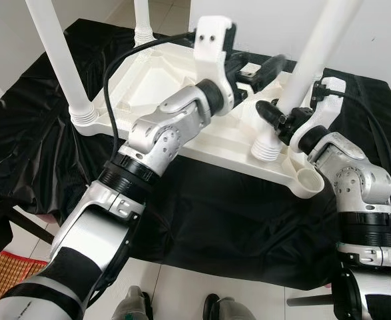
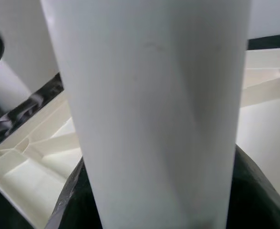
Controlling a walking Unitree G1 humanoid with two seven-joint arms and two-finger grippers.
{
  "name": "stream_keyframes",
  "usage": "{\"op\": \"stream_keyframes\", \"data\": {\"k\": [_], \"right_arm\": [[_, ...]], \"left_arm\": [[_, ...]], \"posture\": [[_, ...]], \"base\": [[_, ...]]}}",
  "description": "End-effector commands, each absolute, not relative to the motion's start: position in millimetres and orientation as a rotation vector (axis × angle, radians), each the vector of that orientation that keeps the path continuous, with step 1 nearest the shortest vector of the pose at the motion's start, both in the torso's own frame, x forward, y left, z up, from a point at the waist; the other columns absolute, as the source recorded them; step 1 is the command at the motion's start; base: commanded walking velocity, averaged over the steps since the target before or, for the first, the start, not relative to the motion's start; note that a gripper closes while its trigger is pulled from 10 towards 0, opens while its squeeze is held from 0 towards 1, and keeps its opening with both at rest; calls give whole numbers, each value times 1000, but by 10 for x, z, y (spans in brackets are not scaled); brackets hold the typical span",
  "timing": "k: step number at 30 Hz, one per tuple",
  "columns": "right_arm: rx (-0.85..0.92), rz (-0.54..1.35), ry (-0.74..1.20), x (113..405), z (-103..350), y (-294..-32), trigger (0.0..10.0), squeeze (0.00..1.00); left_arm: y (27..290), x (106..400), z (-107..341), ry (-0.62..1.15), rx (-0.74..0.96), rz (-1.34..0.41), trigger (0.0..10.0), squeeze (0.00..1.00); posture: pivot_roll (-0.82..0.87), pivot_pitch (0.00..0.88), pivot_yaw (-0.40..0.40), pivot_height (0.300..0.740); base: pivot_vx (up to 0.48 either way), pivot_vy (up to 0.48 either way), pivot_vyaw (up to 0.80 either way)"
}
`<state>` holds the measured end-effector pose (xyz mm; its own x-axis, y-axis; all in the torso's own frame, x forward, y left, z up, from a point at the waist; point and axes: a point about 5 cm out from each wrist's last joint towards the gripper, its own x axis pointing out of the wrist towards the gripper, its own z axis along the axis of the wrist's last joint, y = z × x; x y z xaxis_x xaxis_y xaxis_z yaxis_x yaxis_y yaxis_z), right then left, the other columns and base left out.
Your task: Building children table
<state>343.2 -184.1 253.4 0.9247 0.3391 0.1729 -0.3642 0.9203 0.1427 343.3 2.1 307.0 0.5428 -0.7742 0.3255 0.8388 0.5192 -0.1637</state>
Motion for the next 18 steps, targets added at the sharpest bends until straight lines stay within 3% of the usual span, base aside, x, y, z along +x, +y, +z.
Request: {"op": "stream_keyframes", "data": {"k": [1,9,10,17,18], "right_arm": [[181,299,-201,3379,2532,-1901,10000,0],[178,204,-237,3291,2389,-1926,10000,0],[184,170,-263,3261,2375,-1950,0,0],[161,92,-337,3194,2371,-2004,0,0],[158,60,-344,3174,2358,-2008,10000,0]], "left_arm": [[-15,3220,3019,-291,-255,-1375,10000,0],[114,3258,2702,-209,-250,-1267,10000,0],[147,3256,2612,-185,-253,-1235,10000,0],[203,3244,2454,-147,-268,-1178,10000,0],[220,3244,2402,-136,-269,-1149,10000,0]], "posture": [[50,164,-27,740],[41,158,-18,740],[39,156,-17,740],[33,148,-21,740],[30,145,-23,740]], "base": [[0,0,0],[0,0,0],[0,0,0],[0,0,0],[0,0,0]]}}
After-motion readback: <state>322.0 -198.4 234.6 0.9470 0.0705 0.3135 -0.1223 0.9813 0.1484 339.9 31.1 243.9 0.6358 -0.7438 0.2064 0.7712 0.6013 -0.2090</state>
